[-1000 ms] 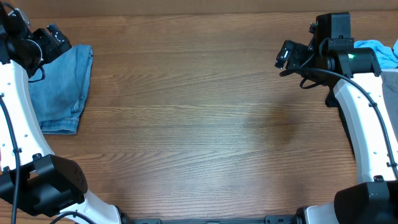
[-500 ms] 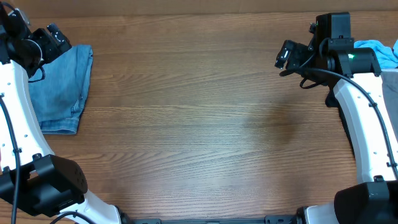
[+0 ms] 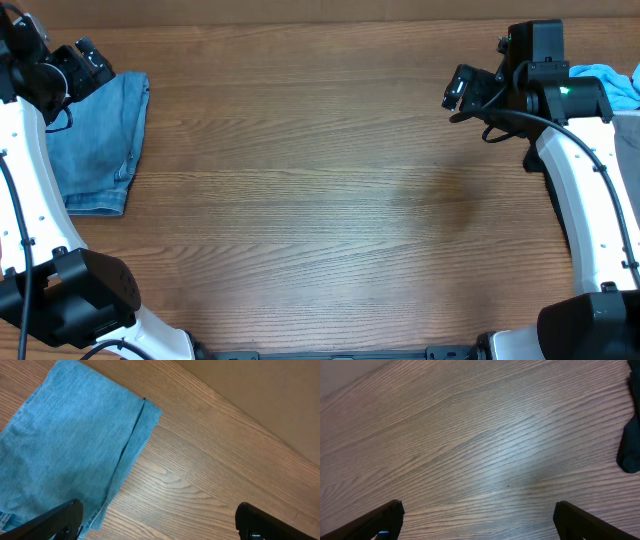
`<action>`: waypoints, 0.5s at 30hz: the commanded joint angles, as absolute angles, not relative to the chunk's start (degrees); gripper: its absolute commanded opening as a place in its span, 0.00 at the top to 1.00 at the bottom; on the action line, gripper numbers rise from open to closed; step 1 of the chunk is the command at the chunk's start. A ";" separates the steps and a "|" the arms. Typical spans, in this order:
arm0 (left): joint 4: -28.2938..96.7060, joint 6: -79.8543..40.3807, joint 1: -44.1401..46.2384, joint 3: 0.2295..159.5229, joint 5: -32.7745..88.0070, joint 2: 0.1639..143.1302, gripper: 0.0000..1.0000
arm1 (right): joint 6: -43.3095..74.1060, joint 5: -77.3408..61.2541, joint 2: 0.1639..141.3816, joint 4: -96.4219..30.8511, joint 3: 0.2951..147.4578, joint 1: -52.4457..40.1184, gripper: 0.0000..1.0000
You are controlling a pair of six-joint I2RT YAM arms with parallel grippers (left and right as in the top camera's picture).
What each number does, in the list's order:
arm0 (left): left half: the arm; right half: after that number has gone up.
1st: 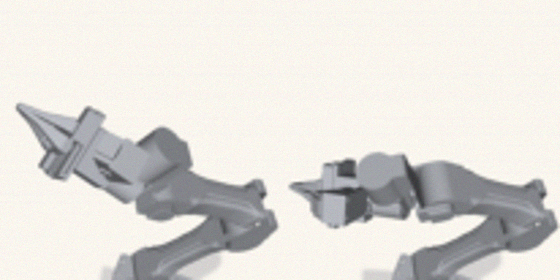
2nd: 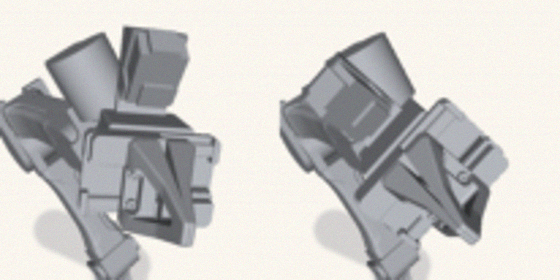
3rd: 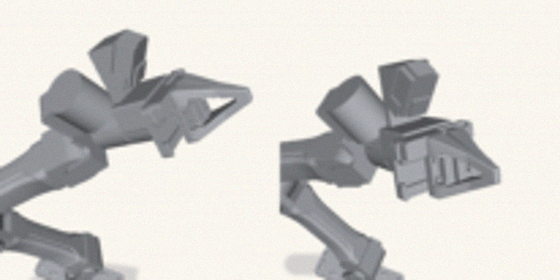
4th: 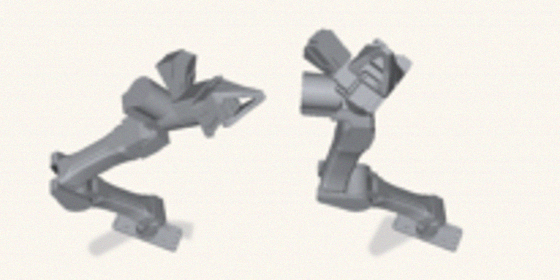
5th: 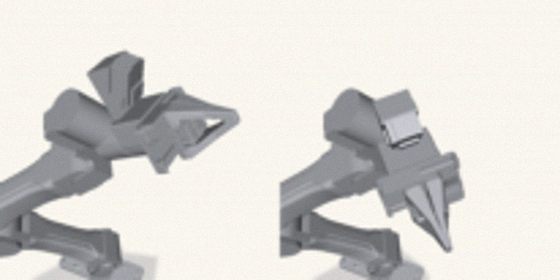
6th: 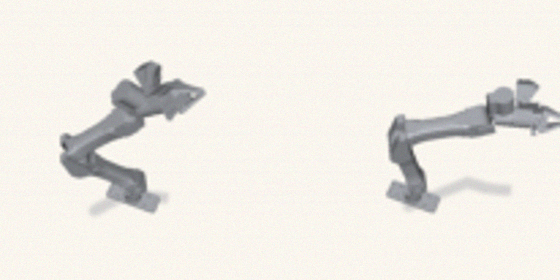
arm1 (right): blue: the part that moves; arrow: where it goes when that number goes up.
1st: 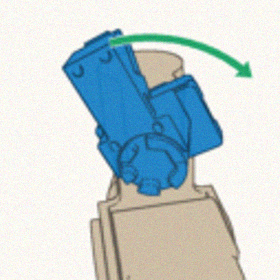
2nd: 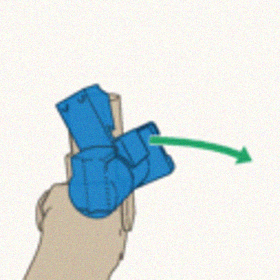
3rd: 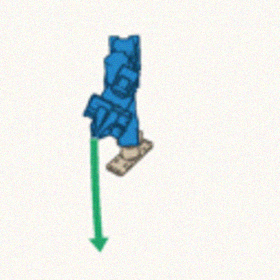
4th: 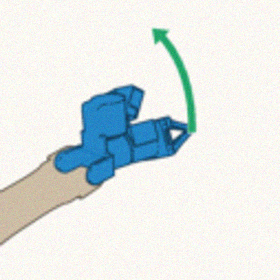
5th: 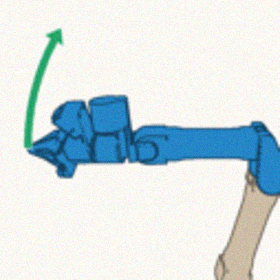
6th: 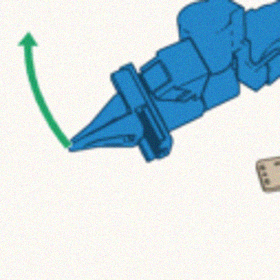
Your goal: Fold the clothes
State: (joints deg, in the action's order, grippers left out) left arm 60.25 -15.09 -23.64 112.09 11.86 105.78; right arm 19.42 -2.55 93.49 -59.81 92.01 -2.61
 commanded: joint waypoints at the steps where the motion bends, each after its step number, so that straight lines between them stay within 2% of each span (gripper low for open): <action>1: 60.18 -15.05 -23.64 112.22 12.49 105.65 0.00 | 19.07 -2.46 91.55 -59.70 91.88 -2.59 0.00; 8: 60.18 -15.05 -23.64 112.22 12.49 105.65 0.00 | 19.07 -2.46 76.90 -59.68 91.88 -6.98 0.00; 15: 60.18 -15.03 -23.64 112.22 12.47 105.65 0.00 | 19.07 -2.46 55.77 -59.70 91.88 -13.26 0.00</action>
